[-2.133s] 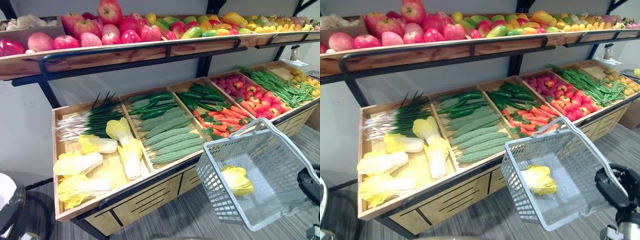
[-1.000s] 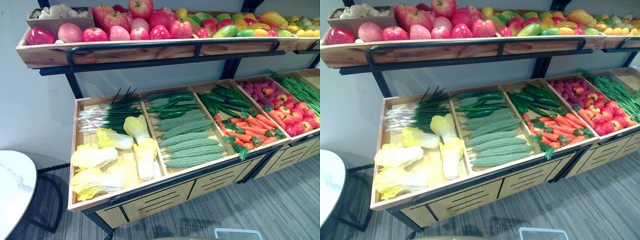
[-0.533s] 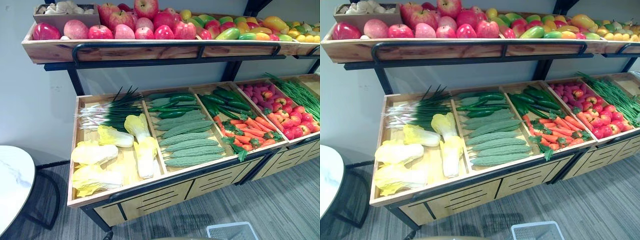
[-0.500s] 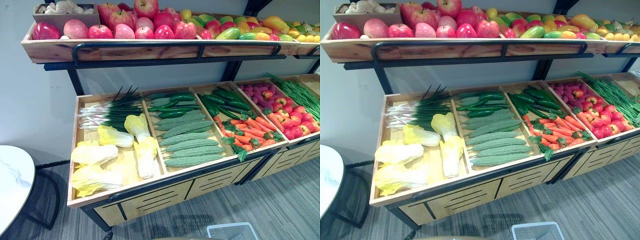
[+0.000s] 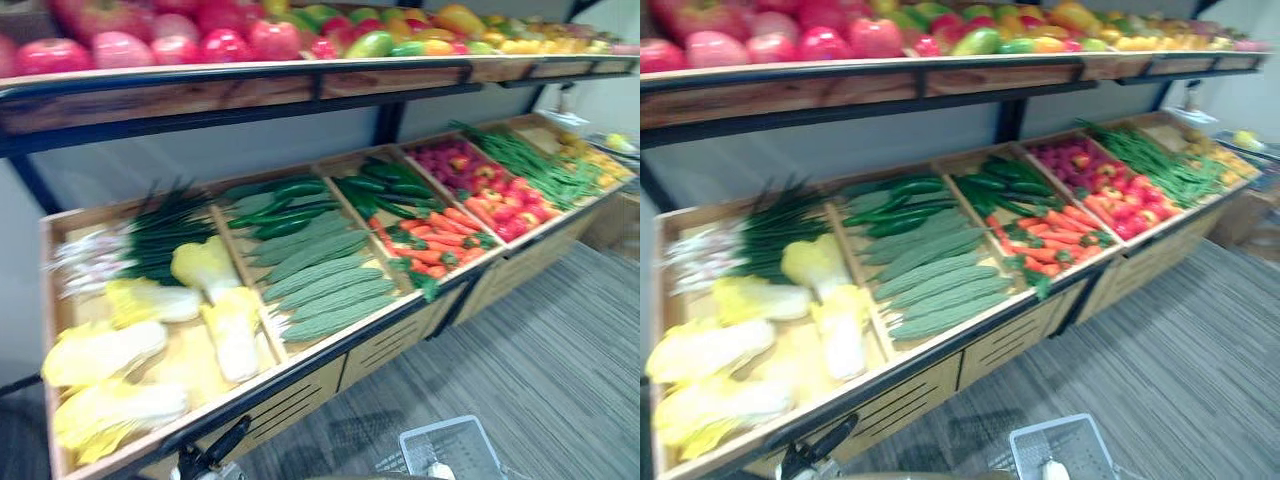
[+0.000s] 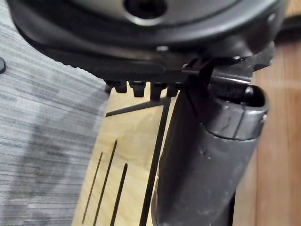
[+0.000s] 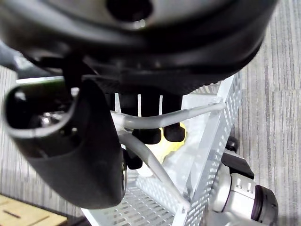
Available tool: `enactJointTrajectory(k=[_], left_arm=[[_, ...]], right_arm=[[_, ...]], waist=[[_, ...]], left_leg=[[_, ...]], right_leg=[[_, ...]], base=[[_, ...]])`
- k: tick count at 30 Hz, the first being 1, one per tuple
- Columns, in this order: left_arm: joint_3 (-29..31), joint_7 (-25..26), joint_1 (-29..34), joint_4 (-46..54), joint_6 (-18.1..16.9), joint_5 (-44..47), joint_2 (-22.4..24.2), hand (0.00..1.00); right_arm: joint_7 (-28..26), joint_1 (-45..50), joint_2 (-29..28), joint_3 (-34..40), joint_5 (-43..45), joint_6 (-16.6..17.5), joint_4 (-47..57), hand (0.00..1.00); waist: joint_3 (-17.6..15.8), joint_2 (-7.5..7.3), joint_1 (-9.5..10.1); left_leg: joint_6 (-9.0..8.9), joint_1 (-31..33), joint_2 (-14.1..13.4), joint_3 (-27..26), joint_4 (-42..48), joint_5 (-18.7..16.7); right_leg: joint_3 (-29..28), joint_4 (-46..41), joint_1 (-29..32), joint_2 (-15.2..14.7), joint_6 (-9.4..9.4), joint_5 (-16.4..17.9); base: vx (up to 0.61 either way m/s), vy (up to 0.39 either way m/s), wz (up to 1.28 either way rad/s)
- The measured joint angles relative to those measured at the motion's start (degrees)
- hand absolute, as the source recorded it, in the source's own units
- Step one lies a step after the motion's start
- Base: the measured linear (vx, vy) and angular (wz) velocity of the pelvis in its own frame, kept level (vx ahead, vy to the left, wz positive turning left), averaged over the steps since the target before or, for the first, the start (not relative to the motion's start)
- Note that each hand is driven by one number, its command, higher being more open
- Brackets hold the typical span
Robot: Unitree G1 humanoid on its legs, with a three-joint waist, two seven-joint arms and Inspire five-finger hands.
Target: Pick vegetable in the basket
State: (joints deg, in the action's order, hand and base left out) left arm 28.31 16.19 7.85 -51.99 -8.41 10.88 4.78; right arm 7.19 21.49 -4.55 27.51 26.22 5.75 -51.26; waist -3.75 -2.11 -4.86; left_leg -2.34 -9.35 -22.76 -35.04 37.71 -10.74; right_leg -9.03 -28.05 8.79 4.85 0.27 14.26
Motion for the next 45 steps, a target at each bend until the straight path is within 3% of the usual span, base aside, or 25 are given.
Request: enactJointTrajectory(k=[1,2,3,6,8,10,15,23,25,27,29,30,31,32,33,34,35,37,38,39,40,41,42,44,45], left_arm=[[-0.36,-0.49,0.57,-0.23,0.36,-0.29,-0.44,1.0],[-0.34,-0.33,0.96,-0.89,0.52,-0.27,-0.48,1.0],[-0.37,-0.41,1.94,-1.22,0.51,-0.28,-0.48,1.0],[0.33,-0.21,3.12,-1.43,1.26,3.64,-0.4,1.0],[1.2,-0.3,3.16,-2.46,1.43,5.53,-0.03,1.0],[2.54,-0.5,3.79,-3.5,1.46,5.55,-0.03,1.0],[2.53,-2.75,6.93,-3.42,1.52,4.88,-0.68,1.0],[1.64,-2.93,6.42,-3.5,1.69,4.22,-0.99,1.0],[1.21,-2.9,5.74,-3.44,1.58,4.17,-1.02,1.0],[0.24,-2.58,5.29,-3.32,1.48,3.04,-0.94,1.0],[-0.33,-2.68,5.44,-3.25,1.23,1.89,-1.59,1.0],[-1.51,-3.03,5.75,-2.77,0.68,1.72,-2.38,1.0],[-1.89,-3.11,5.5,-2.6,0.7,1.69,-2.44,1.0],[-2.44,-3.81,4.55,-1.66,0.55,1.9,-1.98,1.0],[-2.46,-4.08,4.56,-1.4,0.38,1.9,-1.82,1.0],[-2.73,-4.78,4.42,0.99,-1.53,1.74,-0.43,1.0],[-3.49,-5.42,4.17,1.87,-2.93,1.51,-1.23,1.0],[-3.6,-5.47,2.53,0.74,-2.79,1.36,-2.62,1.0],[-3.98,-5.73,2.48,0.12,-2.52,0.94,-2.91,1.0],[-4.06,-5.82,2.58,-0.13,-2.46,0.77,-3.07,1.0],[-4.48,-6.06,2.54,-1.48,-2.19,0.74,-2.98,1.0],[-4.77,-6.45,2.73,-2.2,-1.83,0.71,-2.06,1.0],[-4.77,-6.52,2.8,-2.08,-1.74,0.68,-1.8,1.0],[-5.14,-6.53,2.55,-2.01,-1.55,0.31,-2.27,1.0],[-6.86,-6.58,1.88,-1.85,-1.53,0.19,-2.12,1.0]], right_arm=[[0.61,-0.44,0.01,-0.05,-0.28,0.07,0.08,0.0],[1.01,-1.4,0.25,-0.2,-0.28,0.09,0.08,0.0],[1.03,-1.88,0.39,-1.17,-0.29,0.09,-0.05,0.0],[1.03,-3.1,0.57,-2.5,-0.3,0.23,-0.17,0.0],[0.53,-4.89,0.59,-2.11,-0.55,1.52,-0.73,0.0],[-0.03,-5.26,0.59,-1.29,-1.74,2.09,-0.92,0.0],[-0.62,-5.28,0.51,-1.63,-2.98,1.98,-2.59,0.0],[-0.7,-5.55,0.64,-1.77,-4.09,1.84,-1.66,0.0],[-0.57,-5.6,0.6,-1.63,-4.65,1.88,0.13,0.0],[-0.3,-5.4,1.03,-1.68,-5.97,1.99,2.08,0.0],[-0.14,-4.96,1.1,-1.78,-6.18,1.79,1.98,0.0],[0.27,-3.45,1.08,-1.82,-7.14,1.66,1.67,0.0],[0.34,-3.52,0.98,-1.75,-7.29,1.53,1.4,0.0],[0.79,-4.32,1.41,-1.74,-8.35,0.84,1.19,0.0],[0.8,-4.59,1.46,-1.72,-8.4,0.73,1.12,0.0],[0.65,-5.73,1.2,-1.18,-8.73,0.9,2.36,0.0],[0.6,-6.17,0.99,-1.34,-9.14,1.29,0.25,0.0],[0.89,-7.36,1.0,-0.4,-9.35,1.02,-2.21,0.0],[1.03,-7.14,0.79,0.0,-9.35,1.03,-2.63,0.0],[1.14,-7.31,0.82,0.08,-9.36,1.02,-3.05,0.0],[1.26,-7.36,1.62,-0.14,-9.62,1.02,-3.44,0.0],[1.29,-8.48,2.98,-1.91,-11.13,1.01,-3.67,0.0],[1.3,-9.0,3.23,-2.36,-11.73,0.96,-3.71,0.0],[1.27,-9.73,3.55,-4.05,-13.61,0.78,-3.74,0.0],[1.15,-9.65,4.13,-3.95,-15.01,0.44,-3.95,0.0]], waist=[[-0.35,0.8,0.68],[-0.99,1.77,1.2],[-1.05,1.87,1.56],[-1.0,1.74,2.09],[-1.11,2.47,2.27],[-1.04,3.25,2.63],[-1.26,2.21,3.3],[-2.66,2.28,3.4],[-3.88,2.33,3.93],[-5.25,3.33,3.93],[-5.08,2.72,4.16],[-4.32,1.09,4.55],[-4.62,1.22,4.44],[-4.2,1.9,4.16],[-3.88,2.23,4.23],[-3.77,2.71,4.65],[-3.34,1.0,3.78],[-2.28,-1.31,2.83],[-1.69,-1.89,2.7],[-1.45,-2.17,2.78],[-0.34,-1.16,3.17],[0.23,1.02,3.65],[0.09,1.25,3.68],[-0.7,0.52,3.67],[-1.16,1.31,3.41]], left_leg=[[2.37,7.06,-0.89,10.7,11.0,1.53],[-0.48,11.8,1.17,19.06,15.53,-1.49],[-1.75,13.41,3.15,23.04,15.09,-3.96],[-1.78,14.59,10.28,33.45,4.0,-10.67],[-1.51,14.16,12.67,37.39,-5.73,-10.01],[-3.92,11.67,12.18,35.29,-12.39,-10.71],[-3.18,10.39,13.32,29.61,-14.6,-9.77],[-4.09,7.55,11.19,21.83,-18.58,-6.62],[-4.03,7.48,10.44,18.61,-18.96,-5.97],[-4.31,6.29,8.38,14.96,-19.74,-5.13],[-5.27,5.13,7.68,12.78,-20.3,-4.56],[-6.35,2.85,7.88,11.18,-20.24,-4.81],[-7.15,2.67,7.14,10.9,-19.05,-5.48],[-3.86,4.34,9.09,11.11,-18.37,-7.86],[-2.78,4.65,10.22,11.14,-19.0,-8.1],[1.38,6.23,12.78,8.47,-21.86,-4.85],[0.16,6.05,13.1,5.39,-21.98,-3.49],[-0.6,5.73,12.42,2.44,-20.29,-4.12],[-1.82,4.5,12.38,0.61,-20.14,-4.04],[-2.27,3.95,12.27,-0.33,-20.49,-3.77],[-1.94,4.07,11.35,-1.06,-21.96,-3.11],[1.0,4.43,10.5,-1.98,-24.15,-1.24],[1.78,4.61,10.14,-2.55,-24.19,-0.58],[1.04,4.53,10.67,-3.1,-26.0,-0.75],[0.64,4.21,12.36,-2.96,-31.02,1.73]], right_leg=[[-2.19,-0.07,0.09,1.48,-1.04,-0.2],[-4.23,0.08,0.2,2.73,-1.39,-0.45],[-6.06,0.22,-0.01,3.16,-1.43,-0.49],[-10.28,2.3,-2.09,3.38,-0.83,-0.87],[-12.66,3.01,-1.4,4.04,0.26,-1.38],[-15.01,2.58,-0.18,5.12,1.54,-1.34],[-19.53,4.45,0.3,3.76,4.09,-2.84],[-25.44,10.4,0.5,5.92,4.8,-9.84],[-14.63,11.32,3.4,1.79,3.8,-8.91],[4.2,12.13,5.22,-4.85,2.39,-9.18],[15.34,2.2,7.44,-10.23,-0.51,-7.26],[19.63,-0.84,4.57,-13.59,1.52,-5.42],[19.82,0.2,4.21,-12.16,1.63,-5.39],[17.41,10.62,1.41,-8.58,2.81,-11.32],[16.9,13.97,-0.04,-8.01,3.47,-13.39],[20.7,2.65,1.95,-9.53,-1.82,-9.15],[23.18,-9.64,3.33,-14.06,-1.27,-3.63],[27.1,-17.34,3.35,-19.82,-2.47,-0.19],[28.73,-16.91,3.06,-21.7,-0.16,-1.51],[29.31,-15.47,2.97,-20.25,0.48,-0.82],[30.04,-11.23,2.79,-17.67,-0.03,-0.67],[31.7,-2.78,1.75,-13.81,-1.85,-1.75],[32.94,0.04,1.37,-13.07,-2.66,-2.25],[35.68,6.95,-0.69,-11.56,-3.08,-2.5],[34.85,10.44,-1.83,-9.67,-3.76,-3.51]], base=[[0.14,-0.096,-1.08],[0.15,-0.022,-1.21],[0.12,0.047,-0.95],[0.1,0.105,-0.7],[0.03,0.193,-0.72],[0.02,0.162,-0.74],[0.01,0.133,-0.47],[-0.1,0.004,-0.5],[-0.23,0.012,-0.78],[-0.17,-0.004,-0.87],[-0.01,-0.085,-0.61],[0.11,-0.171,-0.53],[0.09,-0.188,-0.84],[0.05,-0.116,-0.71],[0.02,-0.058,-1.22],[0.03,0.006,-1.12],[0.05,-0.023,-1.13],[0.04,-0.173,-0.76],[0.08,-0.247,-0.9],[0.09,-0.195,-1.12],[0.05,-0.219,-1.67],[0.03,-0.242,-1.74],[0.0,-0.323,-1.83],[-0.08,-0.21,-1.1],[-0.16,-0.062,-0.67]])
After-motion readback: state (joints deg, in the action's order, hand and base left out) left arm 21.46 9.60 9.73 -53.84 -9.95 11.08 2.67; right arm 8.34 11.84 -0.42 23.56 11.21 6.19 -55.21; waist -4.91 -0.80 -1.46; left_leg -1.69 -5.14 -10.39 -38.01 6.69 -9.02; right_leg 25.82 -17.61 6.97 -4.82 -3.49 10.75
